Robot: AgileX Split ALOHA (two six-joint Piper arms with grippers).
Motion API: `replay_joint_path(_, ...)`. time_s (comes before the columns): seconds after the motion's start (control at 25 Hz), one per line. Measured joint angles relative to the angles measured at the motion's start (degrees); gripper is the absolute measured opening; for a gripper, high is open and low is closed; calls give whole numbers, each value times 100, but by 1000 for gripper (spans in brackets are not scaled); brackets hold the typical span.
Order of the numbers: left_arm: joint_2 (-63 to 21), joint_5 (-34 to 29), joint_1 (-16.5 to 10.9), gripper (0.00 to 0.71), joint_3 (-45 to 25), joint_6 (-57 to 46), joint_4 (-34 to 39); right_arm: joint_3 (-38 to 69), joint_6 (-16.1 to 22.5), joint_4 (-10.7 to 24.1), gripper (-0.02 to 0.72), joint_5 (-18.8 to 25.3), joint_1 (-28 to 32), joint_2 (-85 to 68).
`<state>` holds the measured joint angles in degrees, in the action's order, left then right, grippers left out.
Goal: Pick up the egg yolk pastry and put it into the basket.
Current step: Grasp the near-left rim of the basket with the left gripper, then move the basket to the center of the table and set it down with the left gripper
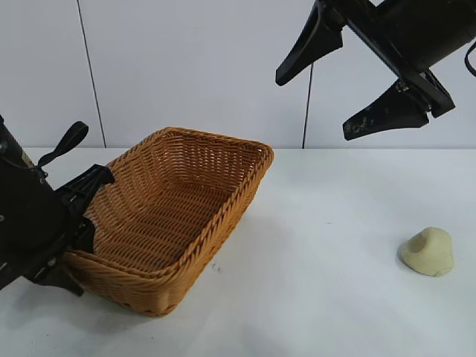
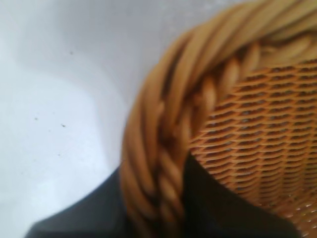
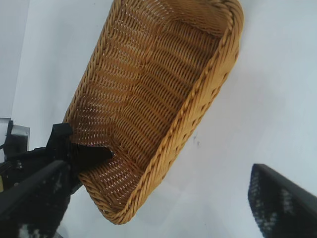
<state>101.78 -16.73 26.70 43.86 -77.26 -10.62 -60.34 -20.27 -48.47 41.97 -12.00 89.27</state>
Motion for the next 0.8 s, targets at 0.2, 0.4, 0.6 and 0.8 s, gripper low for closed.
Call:
replay_joint_path(0.2,0,-565,-173,86,274,877,-257,0,5,5,695,6,0,0)
replay_joint_path(0.4,15,-1476,-870,85,964,2891,-1007,0,10,5,695,11,0,0)
replay_joint_path(0.6,22,-2048,-1348,85,1645,4296,-1195,0,10,5,695,11,0,0)
replay_joint_path(0.8,356,-2714,-1397,85,2200,5298,-1202,0,10,10,695,11,0,0)
